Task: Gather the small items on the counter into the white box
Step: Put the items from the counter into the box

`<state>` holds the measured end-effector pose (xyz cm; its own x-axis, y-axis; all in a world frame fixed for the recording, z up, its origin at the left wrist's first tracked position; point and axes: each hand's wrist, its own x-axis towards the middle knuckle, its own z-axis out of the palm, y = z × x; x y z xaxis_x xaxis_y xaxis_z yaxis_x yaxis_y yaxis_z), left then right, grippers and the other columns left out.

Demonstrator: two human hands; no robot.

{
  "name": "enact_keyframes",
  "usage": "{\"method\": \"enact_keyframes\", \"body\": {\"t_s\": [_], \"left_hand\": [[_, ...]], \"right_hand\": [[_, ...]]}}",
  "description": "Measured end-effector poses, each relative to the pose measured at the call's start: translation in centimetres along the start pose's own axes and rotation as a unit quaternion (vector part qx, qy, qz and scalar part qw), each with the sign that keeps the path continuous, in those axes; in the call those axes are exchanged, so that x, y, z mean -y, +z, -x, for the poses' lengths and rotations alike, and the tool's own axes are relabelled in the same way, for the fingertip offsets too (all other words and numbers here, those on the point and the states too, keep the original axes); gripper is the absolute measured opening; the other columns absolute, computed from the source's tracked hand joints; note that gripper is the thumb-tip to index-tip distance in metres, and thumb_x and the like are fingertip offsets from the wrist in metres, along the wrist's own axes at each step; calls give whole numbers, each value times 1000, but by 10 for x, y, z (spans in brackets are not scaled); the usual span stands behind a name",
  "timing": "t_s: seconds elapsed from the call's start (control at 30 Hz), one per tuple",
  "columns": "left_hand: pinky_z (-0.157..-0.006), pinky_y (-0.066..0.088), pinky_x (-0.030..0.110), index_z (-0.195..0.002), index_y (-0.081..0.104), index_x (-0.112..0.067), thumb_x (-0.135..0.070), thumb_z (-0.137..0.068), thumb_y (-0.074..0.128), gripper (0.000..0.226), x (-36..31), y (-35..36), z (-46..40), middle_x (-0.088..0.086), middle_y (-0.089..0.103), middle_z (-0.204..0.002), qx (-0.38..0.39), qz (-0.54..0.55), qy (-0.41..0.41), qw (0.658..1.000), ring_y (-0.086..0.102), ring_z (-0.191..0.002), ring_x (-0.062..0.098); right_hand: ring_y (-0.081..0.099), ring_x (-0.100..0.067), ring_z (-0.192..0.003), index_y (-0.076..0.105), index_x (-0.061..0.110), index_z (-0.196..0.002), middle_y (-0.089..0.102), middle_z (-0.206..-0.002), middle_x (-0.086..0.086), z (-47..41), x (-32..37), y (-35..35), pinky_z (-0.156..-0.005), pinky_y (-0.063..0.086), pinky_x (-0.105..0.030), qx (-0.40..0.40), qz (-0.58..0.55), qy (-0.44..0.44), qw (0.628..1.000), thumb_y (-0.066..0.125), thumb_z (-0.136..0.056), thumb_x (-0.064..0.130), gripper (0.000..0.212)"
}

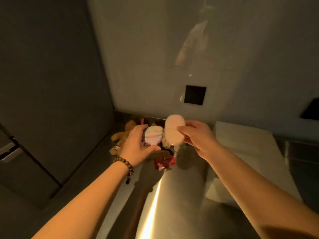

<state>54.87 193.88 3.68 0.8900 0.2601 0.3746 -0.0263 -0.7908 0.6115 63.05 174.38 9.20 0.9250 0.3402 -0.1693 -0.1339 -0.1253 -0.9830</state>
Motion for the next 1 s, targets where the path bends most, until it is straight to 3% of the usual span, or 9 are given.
{"method": "enact_keyframes", "body": {"t_s": [0.17,0.3,0.5,0.7,0.87,1.0], "left_hand": [[-93,38,27,-129,46,-14,-39,-66,81,76,-87,55,-12,4,49,-126,-11,31,32,999,48,-113,16],[-90,35,23,-131,45,-16,-44,-68,78,77,-114,92,-13,3,49,-127,14,26,46,998,42,-109,8],[-89,33,18,-134,39,-24,-51,-68,76,81,-117,129,-26,-2,46,-131,47,-5,39,998,38,-107,0],[-91,37,23,-135,37,-26,-53,-67,75,83,-106,145,-41,-4,45,-133,45,-10,32,998,38,-110,2],[-87,33,16,-136,37,-27,-51,-67,76,82,-100,157,-44,-6,43,-134,59,8,32,998,37,-110,1],[-90,34,19,-136,37,-27,-49,-67,76,82,-101,165,-45,-5,43,-134,73,16,31,997,36,-111,0]], "right_hand": [[65,-22,-87,59,6,-120,64,-113,-16,6,6,-131,-65,54,-29,-56,-26,3,998,67,-86,8,35],[63,-28,-100,55,3,-125,62,-120,-19,-8,-24,-190,-62,52,-28,-99,27,77,992,67,-86,8,41],[64,-34,-97,59,-2,-117,64,-115,-24,-52,-92,-213,-79,55,-39,-137,189,153,960,74,-82,19,44],[59,-39,-109,53,-4,-123,60,-120,-25,-89,-146,-219,-95,50,-48,-133,220,236,937,74,-82,20,52],[58,-38,-114,54,-2,-125,58,-126,-23,-106,-161,-223,-96,50,-47,-122,220,232,940,66,-88,20,44],[56,-32,-115,54,3,-122,58,-126,-17,-101,-160,-231,-99,44,-38,-128,339,214,907,64,-89,36,48]]}}
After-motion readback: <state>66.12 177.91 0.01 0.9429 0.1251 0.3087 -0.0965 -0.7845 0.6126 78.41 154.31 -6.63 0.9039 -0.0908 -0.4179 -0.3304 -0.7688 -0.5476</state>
